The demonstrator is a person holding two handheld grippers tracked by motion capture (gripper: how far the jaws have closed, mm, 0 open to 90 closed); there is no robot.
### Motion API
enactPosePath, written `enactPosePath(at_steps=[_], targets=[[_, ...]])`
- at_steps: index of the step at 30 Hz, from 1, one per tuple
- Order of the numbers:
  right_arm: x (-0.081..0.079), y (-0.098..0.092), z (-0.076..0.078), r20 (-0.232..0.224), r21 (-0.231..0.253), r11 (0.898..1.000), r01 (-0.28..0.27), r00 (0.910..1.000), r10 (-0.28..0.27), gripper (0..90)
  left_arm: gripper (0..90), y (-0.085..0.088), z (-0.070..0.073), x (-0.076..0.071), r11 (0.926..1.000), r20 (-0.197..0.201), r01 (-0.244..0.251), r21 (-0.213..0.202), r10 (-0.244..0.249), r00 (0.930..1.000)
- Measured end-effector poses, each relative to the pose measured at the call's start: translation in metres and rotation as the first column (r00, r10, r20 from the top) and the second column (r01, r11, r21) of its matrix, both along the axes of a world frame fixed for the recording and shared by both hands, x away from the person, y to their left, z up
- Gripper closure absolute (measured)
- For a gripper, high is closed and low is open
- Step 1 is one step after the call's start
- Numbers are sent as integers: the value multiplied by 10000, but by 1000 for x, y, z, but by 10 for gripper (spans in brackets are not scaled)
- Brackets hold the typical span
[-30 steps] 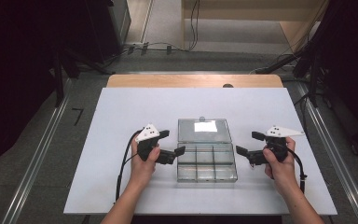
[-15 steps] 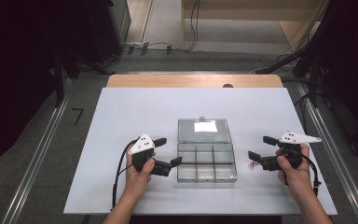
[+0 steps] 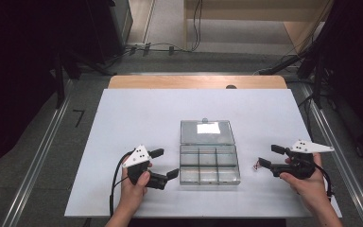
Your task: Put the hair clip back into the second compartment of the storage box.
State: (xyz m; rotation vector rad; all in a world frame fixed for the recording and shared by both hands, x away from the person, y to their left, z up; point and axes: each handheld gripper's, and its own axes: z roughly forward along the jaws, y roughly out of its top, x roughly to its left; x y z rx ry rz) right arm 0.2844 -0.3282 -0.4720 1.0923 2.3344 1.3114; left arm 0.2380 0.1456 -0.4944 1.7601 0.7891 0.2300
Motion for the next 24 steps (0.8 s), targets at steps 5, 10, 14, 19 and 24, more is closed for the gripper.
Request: enactPosePath(at_steps=[5, 10, 14, 19, 24], targets=[[-3, 0, -6, -128, -285, 9995, -110, 9999, 107, 294, 33, -1, -1, 0, 10000, -15, -39, -31, 39, 10000], [0, -2, -15, -329, -420, 9987, -292, 9991, 278, 372, 34, -2, -1, -1, 10000, -52, -6, -15, 6, 10000], [3, -7, -21, -571, -459, 9986, -250, 9981, 223, 417, 34, -2, -1, -1, 10000, -63, 16, -18, -17, 10000], [4, -3, -24, -537, -852, 9953, -470, 9977, 425, 443, 34, -3, -2, 0, 10000, -131, -9, -10, 9, 9999], [3, 2, -27, -530, -975, 9928, -690, 9965, 641, 491, 34, -2, -2, 0, 10000, -145, -24, 19, 25, 9999]])
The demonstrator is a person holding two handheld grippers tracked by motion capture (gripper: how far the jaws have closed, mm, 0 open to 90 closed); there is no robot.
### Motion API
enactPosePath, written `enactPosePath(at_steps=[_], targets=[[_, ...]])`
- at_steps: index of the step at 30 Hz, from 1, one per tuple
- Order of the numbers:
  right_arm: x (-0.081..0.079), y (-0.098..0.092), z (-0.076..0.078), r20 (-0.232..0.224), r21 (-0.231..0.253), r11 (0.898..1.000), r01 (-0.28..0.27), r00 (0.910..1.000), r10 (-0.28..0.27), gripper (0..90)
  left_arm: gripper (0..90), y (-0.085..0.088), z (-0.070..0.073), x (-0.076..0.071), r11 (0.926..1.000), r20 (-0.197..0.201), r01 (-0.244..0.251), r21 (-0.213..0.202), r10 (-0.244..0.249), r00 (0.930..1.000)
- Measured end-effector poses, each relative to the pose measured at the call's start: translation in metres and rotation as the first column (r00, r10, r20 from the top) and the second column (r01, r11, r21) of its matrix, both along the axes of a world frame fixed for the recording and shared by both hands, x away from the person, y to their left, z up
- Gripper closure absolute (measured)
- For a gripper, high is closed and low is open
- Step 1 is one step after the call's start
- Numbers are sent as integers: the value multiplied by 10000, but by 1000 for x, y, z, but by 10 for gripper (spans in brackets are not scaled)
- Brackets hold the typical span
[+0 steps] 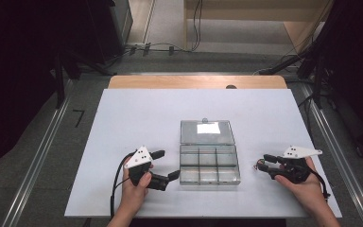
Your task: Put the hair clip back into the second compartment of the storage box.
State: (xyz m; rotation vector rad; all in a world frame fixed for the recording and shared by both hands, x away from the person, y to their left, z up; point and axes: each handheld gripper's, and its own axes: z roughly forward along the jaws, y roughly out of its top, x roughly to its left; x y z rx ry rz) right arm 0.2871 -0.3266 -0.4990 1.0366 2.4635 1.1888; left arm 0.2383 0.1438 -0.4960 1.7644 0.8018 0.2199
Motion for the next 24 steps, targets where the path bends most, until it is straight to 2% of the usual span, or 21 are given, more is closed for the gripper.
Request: enactPosePath(at_steps=[3, 9, 12, 18, 22, 24], targets=[[0, 0, -2, -41, -49, 10000, -50, 10000, 50, 486, 34, 0, 0, 0, 10000, -3, -7, 18, 7, 10000], [1, 3, -4, -110, -189, 9997, -158, 9998, 156, 394, 34, 0, -1, 1, 10000, -52, 0, 15, 0, 10000], [1, 8, -6, -9, -589, 9982, -142, 9999, 142, 337, 34, 0, -1, 1, 10000, -54, -3, 6, 3, 10000], [1, 12, -7, 154, -828, 9965, 100, 9998, -88, 324, 34, 0, -1, 1, 10000, -67, -19, -6, 19, 10000], [-1, 17, -8, 421, -1209, 9925, 197, 9990, -147, 305, 34, -1, -1, 1, 10000, -86, -1, 16, 1, 10000], [-1, 18, -9, 407, -1396, 9900, 203, 9991, -148, 309, 35, -1, -1, 1, 10000, -76, -16, -20, 16, 10000]])
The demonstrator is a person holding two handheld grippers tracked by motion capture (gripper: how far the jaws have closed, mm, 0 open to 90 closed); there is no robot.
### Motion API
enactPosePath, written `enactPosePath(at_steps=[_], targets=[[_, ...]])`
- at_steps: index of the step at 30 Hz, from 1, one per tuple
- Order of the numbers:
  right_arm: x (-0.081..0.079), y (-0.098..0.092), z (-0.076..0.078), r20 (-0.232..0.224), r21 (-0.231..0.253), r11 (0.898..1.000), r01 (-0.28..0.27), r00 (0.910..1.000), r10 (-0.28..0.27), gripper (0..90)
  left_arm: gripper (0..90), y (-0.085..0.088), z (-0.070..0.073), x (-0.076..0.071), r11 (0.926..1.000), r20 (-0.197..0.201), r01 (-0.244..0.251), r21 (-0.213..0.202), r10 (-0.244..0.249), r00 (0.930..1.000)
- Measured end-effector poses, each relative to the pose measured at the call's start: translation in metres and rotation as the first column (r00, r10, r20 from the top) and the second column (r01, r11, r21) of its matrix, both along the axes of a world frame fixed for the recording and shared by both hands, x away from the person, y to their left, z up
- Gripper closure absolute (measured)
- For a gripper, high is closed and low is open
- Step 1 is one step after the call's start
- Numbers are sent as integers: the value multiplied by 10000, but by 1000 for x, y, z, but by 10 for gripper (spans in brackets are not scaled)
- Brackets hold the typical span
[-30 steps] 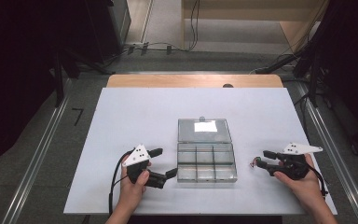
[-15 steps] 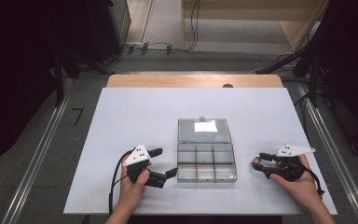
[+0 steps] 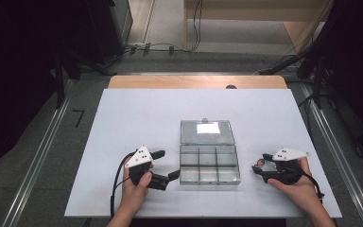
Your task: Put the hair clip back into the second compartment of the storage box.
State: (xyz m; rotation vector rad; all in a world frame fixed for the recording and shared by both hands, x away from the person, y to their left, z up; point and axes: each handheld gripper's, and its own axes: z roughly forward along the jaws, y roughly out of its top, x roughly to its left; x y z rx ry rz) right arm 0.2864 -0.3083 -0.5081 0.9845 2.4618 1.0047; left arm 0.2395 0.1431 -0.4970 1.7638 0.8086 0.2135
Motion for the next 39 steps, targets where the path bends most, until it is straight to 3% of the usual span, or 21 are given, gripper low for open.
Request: enactPosePath(at_steps=[6, 9, 14, 21, 25, 27, 31, 34, 37, 39], targets=[[0, -3, 1, -89, 352, 9994, -16, 10000, 20, 348, 35, 2, 0, 0, 10000, 8, -6, -1, 6, 10000], [0, -5, 2, -80, 636, 9980, 30, 10000, -25, 440, 35, 1, 0, 0, 10000, -3, 8, -1, -8, 10000], [0, -6, 3, 13, 810, 9967, 33, 10000, -34, 495, 36, 2, 0, 0, 10000, 27, 3, 20, -3, 10000], [2, -14, 4, -140, 904, 9953, 346, 9993, -335, 508, 36, 2, 1, 0, 10000, 38, 11, -14, -11, 10000], [2, -19, 6, -219, 1225, 9916, 409, 9990, -385, 487, 36, 2, 1, 0, 10000, 28, -2, -8, 2, 10000], [2, -20, 8, -278, 1461, 9882, 462, 9987, -426, 442, 36, 2, 1, 0, 10000, 26, 4, 6, -4, 10000], [3, -15, 10, -387, 1592, 9807, 1133, 9933, -1085, 416, 36, 2, 1, 1, 10000, 25, 13, -6, -13, 10000], [5, -15, 9, -575, 1774, 9681, 1771, 9839, -1695, 441, 36, 2, 1, 0, 10000, 51, 15, 6, -15, 10000], [8, -19, 7, -975, 2138, 9487, 2331, 9714, -2166, 482, 36, 2, 1, 0, 10000, 49, 17, 3, -17, 10000], [9, -19, 5, -1094, 2106, 9444, 2524, 9661, -2338, 498, 36, 2, 1, 0, 10000, 35, 8, -8, -8, 10000]])
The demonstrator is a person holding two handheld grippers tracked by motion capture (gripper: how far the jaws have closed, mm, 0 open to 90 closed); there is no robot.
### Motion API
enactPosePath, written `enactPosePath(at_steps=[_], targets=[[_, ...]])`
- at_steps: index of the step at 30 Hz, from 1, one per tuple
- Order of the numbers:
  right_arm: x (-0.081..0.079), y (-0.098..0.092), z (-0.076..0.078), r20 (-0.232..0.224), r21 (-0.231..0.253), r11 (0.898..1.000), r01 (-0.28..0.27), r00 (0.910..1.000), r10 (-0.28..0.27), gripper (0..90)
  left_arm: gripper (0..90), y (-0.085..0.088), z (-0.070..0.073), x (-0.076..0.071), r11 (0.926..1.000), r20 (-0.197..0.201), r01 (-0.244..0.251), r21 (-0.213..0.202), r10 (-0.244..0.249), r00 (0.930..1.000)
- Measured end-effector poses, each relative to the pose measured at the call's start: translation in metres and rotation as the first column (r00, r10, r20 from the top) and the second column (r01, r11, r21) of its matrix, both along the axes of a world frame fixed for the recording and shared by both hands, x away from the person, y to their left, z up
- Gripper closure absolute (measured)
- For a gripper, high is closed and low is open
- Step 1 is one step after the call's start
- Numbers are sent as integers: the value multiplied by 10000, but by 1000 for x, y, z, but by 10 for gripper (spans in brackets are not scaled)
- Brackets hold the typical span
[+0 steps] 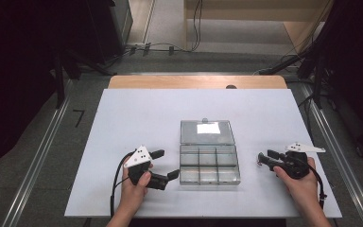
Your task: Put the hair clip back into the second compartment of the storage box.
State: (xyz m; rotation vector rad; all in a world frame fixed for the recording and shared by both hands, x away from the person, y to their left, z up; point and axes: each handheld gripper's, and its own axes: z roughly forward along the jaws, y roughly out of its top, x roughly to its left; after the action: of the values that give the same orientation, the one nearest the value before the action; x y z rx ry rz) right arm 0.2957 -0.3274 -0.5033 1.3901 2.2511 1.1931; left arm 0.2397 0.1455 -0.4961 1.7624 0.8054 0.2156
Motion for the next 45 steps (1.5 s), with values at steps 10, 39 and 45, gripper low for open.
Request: enactPosePath(at_steps=[10, 39, 45], targets=[[1, 4, -3, -168, -270, 9993, 260, 9995, -265, 521, 36, 0, 0, 0, 10000, 19, 25, 16, -25, 10000], [-4, 33, -4, 256, -1197, 9909, -616, 9975, 652, 786, 36, -2, -1, 0, 10000, -16, 19, -16, -19, 10000], [-5, 36, -4, 418, -1200, 9894, -814, 9953, 870, 810, 36, -2, -1, 0, 10000, -21, 12, -9, -12, 10000]])
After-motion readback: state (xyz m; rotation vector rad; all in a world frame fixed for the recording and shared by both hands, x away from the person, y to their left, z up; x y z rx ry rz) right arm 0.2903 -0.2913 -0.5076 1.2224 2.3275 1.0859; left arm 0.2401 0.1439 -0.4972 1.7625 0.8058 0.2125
